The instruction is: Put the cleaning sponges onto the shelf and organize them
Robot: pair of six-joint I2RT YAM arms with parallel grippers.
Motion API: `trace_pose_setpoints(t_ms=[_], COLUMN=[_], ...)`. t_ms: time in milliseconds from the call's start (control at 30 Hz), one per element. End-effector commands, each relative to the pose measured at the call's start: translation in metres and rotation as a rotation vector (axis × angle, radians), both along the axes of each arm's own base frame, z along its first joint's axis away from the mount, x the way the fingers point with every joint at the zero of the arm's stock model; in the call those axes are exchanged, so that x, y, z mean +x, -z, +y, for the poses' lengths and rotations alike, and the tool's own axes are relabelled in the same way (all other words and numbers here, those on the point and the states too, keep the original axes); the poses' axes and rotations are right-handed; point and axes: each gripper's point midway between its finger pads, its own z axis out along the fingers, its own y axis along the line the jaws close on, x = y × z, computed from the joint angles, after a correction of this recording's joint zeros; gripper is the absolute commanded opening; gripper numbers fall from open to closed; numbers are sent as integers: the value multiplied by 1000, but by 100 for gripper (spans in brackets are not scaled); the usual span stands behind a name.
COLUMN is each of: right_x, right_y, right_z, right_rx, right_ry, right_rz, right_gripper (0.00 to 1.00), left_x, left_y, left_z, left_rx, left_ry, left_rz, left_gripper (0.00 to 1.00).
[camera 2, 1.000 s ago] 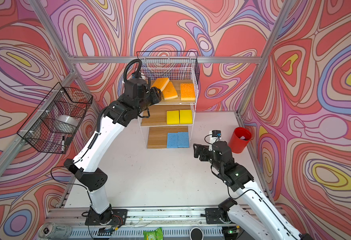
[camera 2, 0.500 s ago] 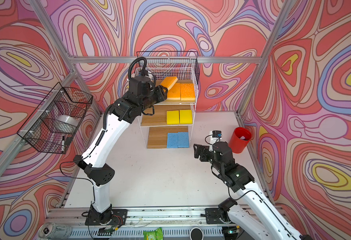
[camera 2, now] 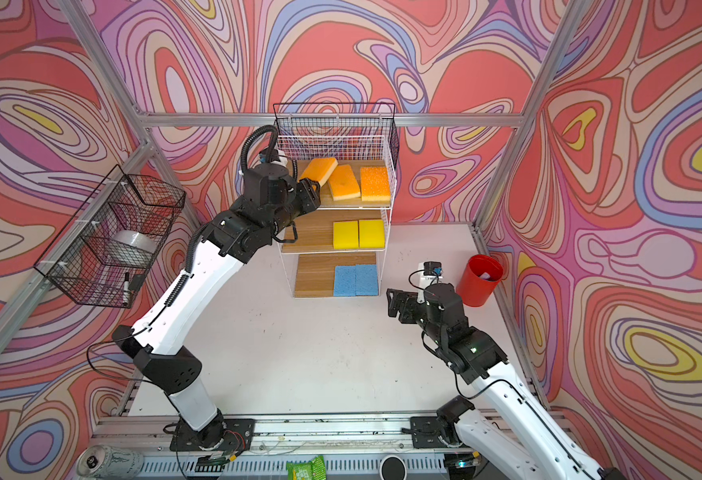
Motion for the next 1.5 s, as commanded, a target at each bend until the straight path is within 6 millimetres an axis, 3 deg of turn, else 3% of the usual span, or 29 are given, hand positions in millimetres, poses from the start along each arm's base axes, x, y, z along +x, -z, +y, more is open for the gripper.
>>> trace_pose_setpoints(t_ms=[0,200,600,867,1267,1467], right_x=[1,3,2,1,-1,-1], right_y=[7,8,14,16,19,18], right_z=[0,2,4,3,2,2], right_rx=[-9,-7,2,0,-4,-1], right_ry=[-1,-7,-13,-13,-11,-13], right_rz=[13,17,33,37,35,33], right_gripper=[98,99,98,98,98,98], left_x=[-6,-15,-15,-8,1,0], left_y=[-31,-16,7,14,20,24], left_z=[16,38,29,21,-11,-12], left_rx=[-32,101,358,390,391,401], left_ry=[-50,-174,-259,-254,-160,-166], left_rz=[-87,-23,10,18,36,41], left_gripper=[52,52,54,55,58,62])
